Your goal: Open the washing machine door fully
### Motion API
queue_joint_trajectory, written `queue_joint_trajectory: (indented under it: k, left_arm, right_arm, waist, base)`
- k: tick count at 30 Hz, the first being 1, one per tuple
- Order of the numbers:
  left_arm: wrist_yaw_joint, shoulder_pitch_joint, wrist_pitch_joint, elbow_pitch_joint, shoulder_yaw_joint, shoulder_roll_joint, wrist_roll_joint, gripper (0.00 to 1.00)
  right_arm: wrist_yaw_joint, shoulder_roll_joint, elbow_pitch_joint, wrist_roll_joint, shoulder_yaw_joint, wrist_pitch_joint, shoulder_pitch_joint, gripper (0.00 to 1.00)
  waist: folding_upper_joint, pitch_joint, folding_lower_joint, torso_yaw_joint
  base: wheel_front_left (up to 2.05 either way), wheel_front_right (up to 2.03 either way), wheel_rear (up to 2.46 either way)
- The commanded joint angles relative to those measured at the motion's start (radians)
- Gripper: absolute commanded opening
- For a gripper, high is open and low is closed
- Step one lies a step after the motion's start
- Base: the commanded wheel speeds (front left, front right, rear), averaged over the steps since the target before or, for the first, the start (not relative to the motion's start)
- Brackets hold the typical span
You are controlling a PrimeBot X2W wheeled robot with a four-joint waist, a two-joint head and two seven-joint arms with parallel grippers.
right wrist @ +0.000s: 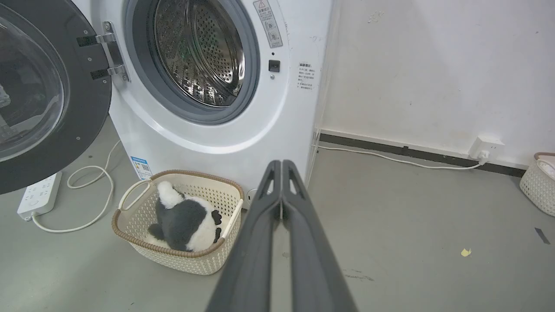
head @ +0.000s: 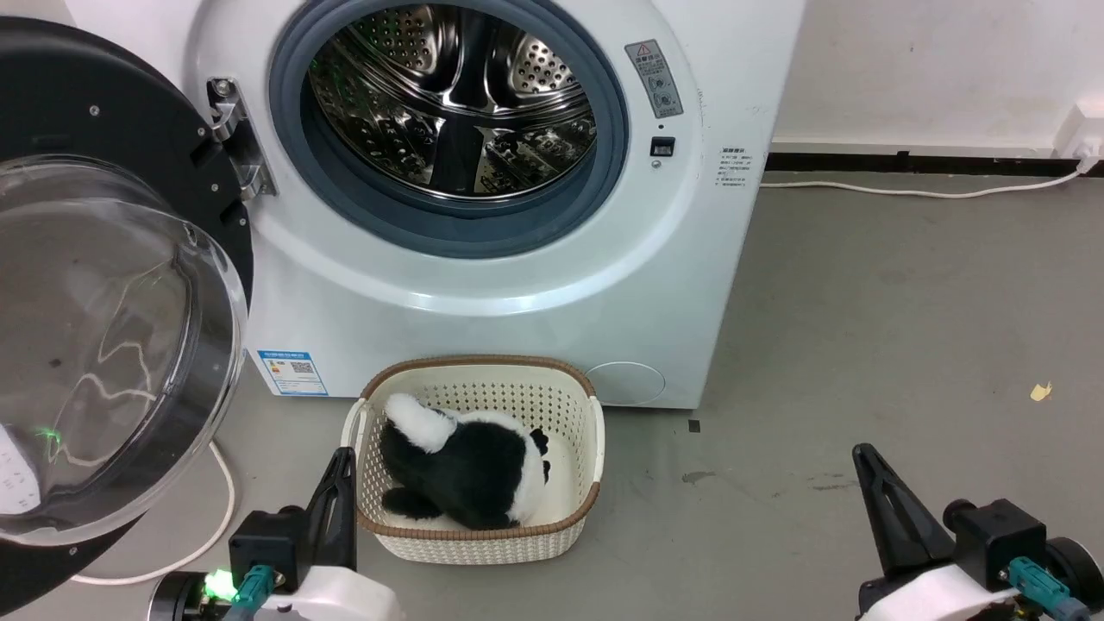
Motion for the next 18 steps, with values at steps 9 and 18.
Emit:
queue_joint_trajectory:
  k: [9, 18]
  left_arm:
    - [-0.014, -0.022, 0.024, -0.007, 0.022, -0.014, 0.027, 0.00]
    - [-0.024, -0.026, 0.040, -0.010, 0.038, -0.023, 0.044, 0.00]
  right_arm:
    - [0.001, 0.002, 0.001, -0.007, 0.006, 0.024, -0.023, 0.00]
    - [0.001, 0.002, 0.002, -0.010, 0.011, 0.042, -0.031, 0.00]
  waist:
    - [0.0000, 0.000, 0.0000, -0.003]
    - [0.0000, 0.000, -0.0001, -0.005]
  base:
    - [0.00, 0.00, 0.00]
    - [0.00, 0.00, 0.00]
